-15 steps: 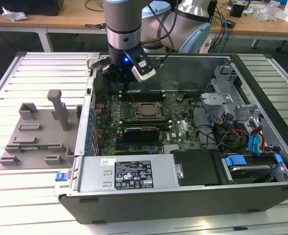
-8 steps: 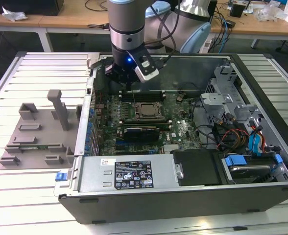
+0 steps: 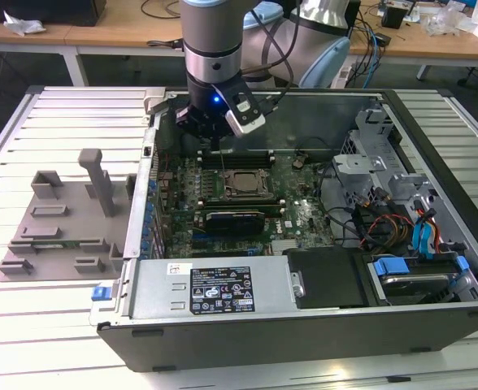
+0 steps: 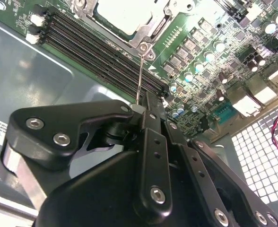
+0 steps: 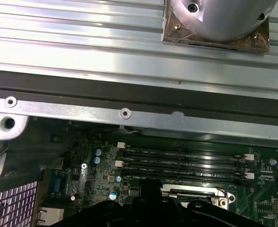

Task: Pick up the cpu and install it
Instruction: 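Install the first cpu locking lever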

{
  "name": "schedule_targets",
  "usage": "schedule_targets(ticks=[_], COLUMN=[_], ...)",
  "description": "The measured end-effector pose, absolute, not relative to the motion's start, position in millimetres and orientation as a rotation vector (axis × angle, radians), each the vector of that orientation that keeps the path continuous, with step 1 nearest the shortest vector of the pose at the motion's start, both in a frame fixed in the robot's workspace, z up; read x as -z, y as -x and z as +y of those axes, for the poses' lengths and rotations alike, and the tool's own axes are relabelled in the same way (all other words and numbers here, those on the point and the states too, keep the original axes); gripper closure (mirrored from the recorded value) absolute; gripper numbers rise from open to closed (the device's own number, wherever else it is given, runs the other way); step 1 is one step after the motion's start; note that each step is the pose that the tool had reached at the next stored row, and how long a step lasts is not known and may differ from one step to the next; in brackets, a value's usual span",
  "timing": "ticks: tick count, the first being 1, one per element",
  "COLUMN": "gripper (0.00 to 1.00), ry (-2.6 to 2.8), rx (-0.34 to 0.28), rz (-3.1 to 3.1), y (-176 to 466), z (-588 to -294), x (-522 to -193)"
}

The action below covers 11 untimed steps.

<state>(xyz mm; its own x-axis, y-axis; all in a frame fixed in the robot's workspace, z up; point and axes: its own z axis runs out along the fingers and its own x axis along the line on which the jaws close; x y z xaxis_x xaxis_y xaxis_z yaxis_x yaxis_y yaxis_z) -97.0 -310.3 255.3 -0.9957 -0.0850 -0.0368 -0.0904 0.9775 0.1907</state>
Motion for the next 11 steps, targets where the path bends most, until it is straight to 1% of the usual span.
schedule_targets(ticks=[11], gripper=[0.89], ry=[0.137], rx=[-0.301], rz=[3.096], y=[91.7], z=[-310.3], x=[-255.3])
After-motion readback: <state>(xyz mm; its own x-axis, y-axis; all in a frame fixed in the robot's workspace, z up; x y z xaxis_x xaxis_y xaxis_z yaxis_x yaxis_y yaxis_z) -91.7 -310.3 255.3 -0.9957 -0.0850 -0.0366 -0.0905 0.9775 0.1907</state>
